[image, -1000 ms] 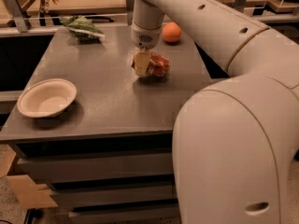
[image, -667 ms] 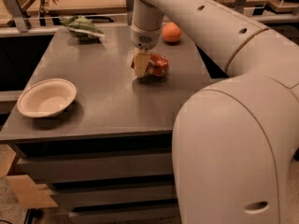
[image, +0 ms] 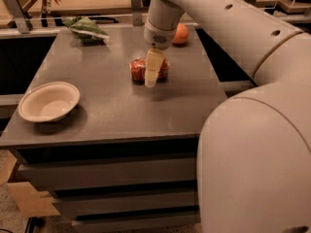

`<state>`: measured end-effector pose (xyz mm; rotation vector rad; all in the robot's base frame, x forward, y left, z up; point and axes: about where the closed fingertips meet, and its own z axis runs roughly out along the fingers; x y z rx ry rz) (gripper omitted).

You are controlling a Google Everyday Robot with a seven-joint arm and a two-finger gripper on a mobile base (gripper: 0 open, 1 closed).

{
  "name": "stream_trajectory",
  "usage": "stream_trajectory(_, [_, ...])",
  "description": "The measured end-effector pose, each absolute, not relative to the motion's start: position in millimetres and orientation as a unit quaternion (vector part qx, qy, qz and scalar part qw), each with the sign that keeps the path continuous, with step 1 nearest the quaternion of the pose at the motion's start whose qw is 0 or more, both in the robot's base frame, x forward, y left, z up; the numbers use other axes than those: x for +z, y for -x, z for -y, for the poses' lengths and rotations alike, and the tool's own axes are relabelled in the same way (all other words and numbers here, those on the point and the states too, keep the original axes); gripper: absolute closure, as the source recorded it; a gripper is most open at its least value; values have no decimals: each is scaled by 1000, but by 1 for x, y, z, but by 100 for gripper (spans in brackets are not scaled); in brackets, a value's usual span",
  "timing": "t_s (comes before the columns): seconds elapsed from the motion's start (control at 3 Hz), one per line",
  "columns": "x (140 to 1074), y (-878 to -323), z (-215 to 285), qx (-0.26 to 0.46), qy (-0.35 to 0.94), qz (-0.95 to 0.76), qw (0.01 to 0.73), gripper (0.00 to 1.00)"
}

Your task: Knock coke can over

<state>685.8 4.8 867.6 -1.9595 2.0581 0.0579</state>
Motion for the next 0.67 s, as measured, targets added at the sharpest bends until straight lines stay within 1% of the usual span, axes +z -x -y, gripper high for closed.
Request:
stream_trajectory(0.33, [878,-676,27,33,657,-730,184,0])
stream_trajectory(0.67, [884,-663,78,38,622,-751,218,0])
